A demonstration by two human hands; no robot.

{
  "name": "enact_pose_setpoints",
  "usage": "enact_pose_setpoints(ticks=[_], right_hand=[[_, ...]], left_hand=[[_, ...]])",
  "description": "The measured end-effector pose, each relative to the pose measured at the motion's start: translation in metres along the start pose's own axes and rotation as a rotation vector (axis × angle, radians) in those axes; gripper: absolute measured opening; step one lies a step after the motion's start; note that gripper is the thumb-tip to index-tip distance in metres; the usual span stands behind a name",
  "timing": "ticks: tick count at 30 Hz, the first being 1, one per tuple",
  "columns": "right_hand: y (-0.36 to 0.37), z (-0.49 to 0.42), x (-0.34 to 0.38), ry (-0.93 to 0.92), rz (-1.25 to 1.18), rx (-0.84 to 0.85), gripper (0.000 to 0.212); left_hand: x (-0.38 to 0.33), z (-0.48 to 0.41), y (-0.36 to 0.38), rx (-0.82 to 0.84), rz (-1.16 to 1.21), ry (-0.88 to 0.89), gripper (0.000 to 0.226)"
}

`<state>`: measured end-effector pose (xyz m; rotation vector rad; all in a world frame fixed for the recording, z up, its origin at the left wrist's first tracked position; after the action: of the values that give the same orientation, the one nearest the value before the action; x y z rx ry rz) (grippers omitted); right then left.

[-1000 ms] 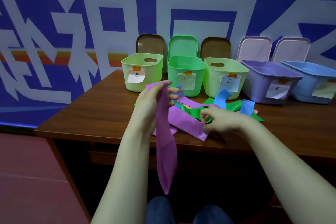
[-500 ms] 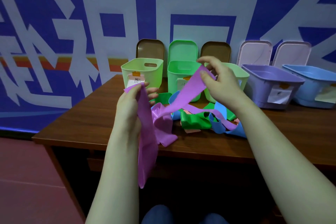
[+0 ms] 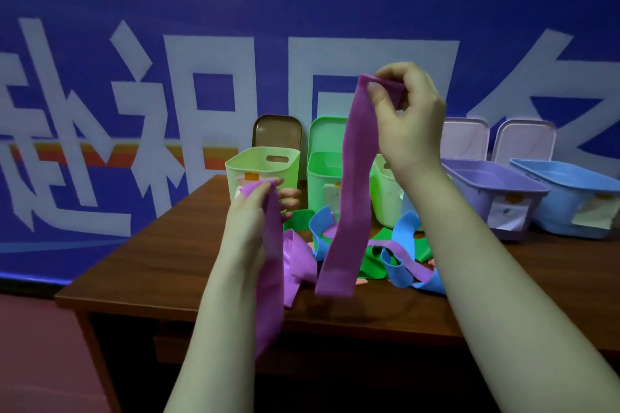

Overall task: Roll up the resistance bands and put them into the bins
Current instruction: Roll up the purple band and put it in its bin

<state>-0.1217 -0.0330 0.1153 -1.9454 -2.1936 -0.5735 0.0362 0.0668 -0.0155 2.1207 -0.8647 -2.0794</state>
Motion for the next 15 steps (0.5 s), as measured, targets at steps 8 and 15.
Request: enact_pose_setpoints(ticks=[8, 15], right_hand=[[-0.005, 0.005, 0.018, 0.351, -0.403, 0.573, 0.015], [-0.017, 0.0, 0.042, 0.391, -0.543, 0.743, 0.013]], left_hand=[[-0.042, 0.024, 0.016, 0.086, 0.054, 0.026, 0.029], [-0.085, 0.065, 0.028, 0.179, 0.013, 0.093, 0.047]])
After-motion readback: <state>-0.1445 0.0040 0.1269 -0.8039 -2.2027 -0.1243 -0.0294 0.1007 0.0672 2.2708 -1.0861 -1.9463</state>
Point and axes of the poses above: each hand's wrist, its own z-axis away from the middle knuckle, its own y-axis out of the palm, x = y × z, the point moved 2 cm from there along -z, towards the middle knuckle, and after that the axes turned 13 degrees about -x, right-handed, at the moved point
